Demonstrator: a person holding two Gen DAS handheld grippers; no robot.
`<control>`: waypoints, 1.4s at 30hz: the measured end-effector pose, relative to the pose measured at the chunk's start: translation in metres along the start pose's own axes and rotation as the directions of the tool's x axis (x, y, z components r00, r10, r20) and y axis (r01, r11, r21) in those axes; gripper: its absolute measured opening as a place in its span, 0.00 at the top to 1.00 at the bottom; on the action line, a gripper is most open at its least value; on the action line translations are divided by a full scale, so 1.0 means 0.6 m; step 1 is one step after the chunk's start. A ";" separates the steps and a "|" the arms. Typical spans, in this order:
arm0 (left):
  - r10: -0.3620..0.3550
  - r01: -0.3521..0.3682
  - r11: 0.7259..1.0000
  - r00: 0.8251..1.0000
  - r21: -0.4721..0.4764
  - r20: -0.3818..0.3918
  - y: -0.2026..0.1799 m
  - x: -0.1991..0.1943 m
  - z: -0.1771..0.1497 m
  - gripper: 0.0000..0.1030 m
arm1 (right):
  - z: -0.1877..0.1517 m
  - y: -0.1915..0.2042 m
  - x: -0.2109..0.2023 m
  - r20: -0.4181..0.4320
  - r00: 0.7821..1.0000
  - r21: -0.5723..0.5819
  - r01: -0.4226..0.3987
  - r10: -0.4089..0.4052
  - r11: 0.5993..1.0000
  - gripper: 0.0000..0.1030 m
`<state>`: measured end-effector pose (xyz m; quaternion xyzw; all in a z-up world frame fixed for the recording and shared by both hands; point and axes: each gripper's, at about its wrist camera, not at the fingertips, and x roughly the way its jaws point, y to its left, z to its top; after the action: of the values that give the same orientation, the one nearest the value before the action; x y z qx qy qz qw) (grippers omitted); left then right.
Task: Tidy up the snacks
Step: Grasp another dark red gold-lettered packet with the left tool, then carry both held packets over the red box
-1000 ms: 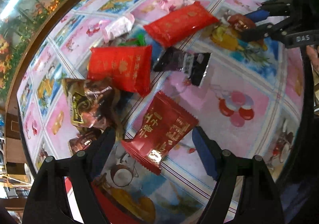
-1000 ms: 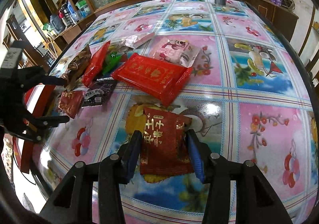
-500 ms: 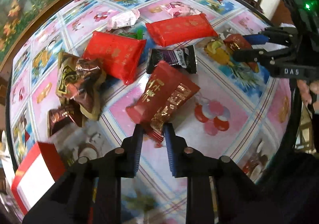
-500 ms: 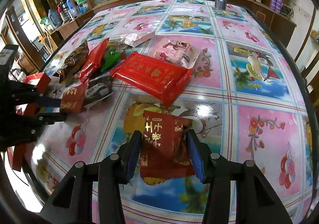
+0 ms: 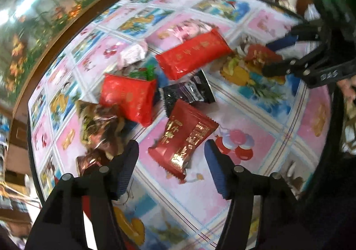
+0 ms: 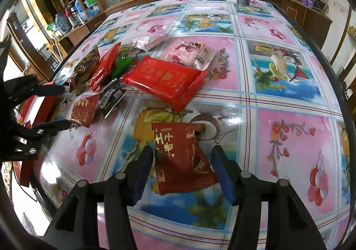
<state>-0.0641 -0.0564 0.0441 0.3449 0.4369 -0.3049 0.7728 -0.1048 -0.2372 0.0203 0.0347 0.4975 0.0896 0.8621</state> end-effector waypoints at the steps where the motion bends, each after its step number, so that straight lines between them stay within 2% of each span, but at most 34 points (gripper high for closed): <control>1: -0.001 0.001 1.000 1.000 0.009 -0.006 -0.003 0.007 0.001 0.42 | -0.002 0.000 -0.001 -0.002 1.000 -0.007 0.002 -0.002 1.000 0.42; 4: -0.028 0.028 1.000 0.999 0.007 -0.023 -0.002 0.027 0.000 0.42 | -0.005 -0.006 -0.005 0.000 1.000 -0.018 0.002 -0.002 1.000 0.42; 7: -0.057 0.057 0.998 0.998 -0.007 -0.003 0.004 0.030 -0.003 0.44 | -0.007 -0.011 -0.007 -0.004 1.000 -0.021 0.001 -0.001 1.000 0.42; 8: -0.064 0.064 0.998 0.998 -0.013 0.003 0.007 0.031 -0.004 0.46 | -0.005 -0.011 -0.007 -0.007 1.000 -0.022 0.008 -0.008 1.000 0.42; 11: -0.089 0.090 0.996 0.996 -0.031 0.016 0.005 0.031 -0.005 0.64 | 0.001 -0.004 -0.003 -0.018 0.999 -0.036 0.030 -0.031 0.999 0.39; 12: -0.097 0.098 0.995 0.995 -0.036 0.019 0.003 0.031 -0.005 0.67 | 0.002 0.002 0.000 -0.022 0.999 -0.047 0.044 -0.045 0.998 0.38; 16: -0.094 0.095 0.995 0.995 -0.034 0.035 -0.015 0.025 -0.009 0.68 | 0.001 0.019 0.009 -0.027 0.993 -0.088 0.111 -0.114 0.990 0.37; 19: -0.085 0.087 0.994 0.995 -0.067 0.044 -0.023 0.019 -0.015 0.68 | 0.000 0.023 0.010 -0.022 0.992 -0.089 0.123 -0.126 0.988 0.41; 21: -0.077 0.082 0.990 0.996 -0.114 0.047 -0.023 0.016 -0.021 0.68 | -0.001 0.027 0.010 -0.015 0.992 -0.093 0.126 -0.128 0.988 0.51; 26: -0.079 0.088 0.957 0.996 -0.278 0.041 -0.018 0.002 -0.047 0.68 | -0.003 0.043 0.009 -0.008 0.991 -0.103 0.129 -0.131 0.986 0.55; 28: -0.075 0.087 0.940 0.996 -0.329 0.050 -0.018 -0.007 -0.060 0.68 | -0.003 0.050 0.007 0.003 0.992 -0.107 0.125 -0.126 0.986 0.59; 32: -0.044 0.079 0.915 0.994 -0.396 0.095 -0.022 -0.034 -0.084 0.68 | -0.001 0.065 0.002 0.013 0.996 -0.117 0.090 -0.090 0.989 0.62; 38: -0.022 0.103 0.869 0.985 -0.484 0.169 -0.021 -0.069 -0.122 0.68 | -0.002 0.093 0.015 0.013 0.988 -0.170 0.152 -0.152 0.974 0.61; 42: -0.045 0.137 0.844 0.982 -0.518 0.185 -0.017 -0.068 -0.141 0.68 | 0.001 0.095 0.018 0.002 0.986 -0.164 0.164 -0.166 0.973 0.60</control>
<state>-0.1293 0.0122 0.0453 0.0713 0.4540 -0.2370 0.8560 -0.1056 -0.1792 0.0197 -0.0784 0.4947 0.0583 0.8636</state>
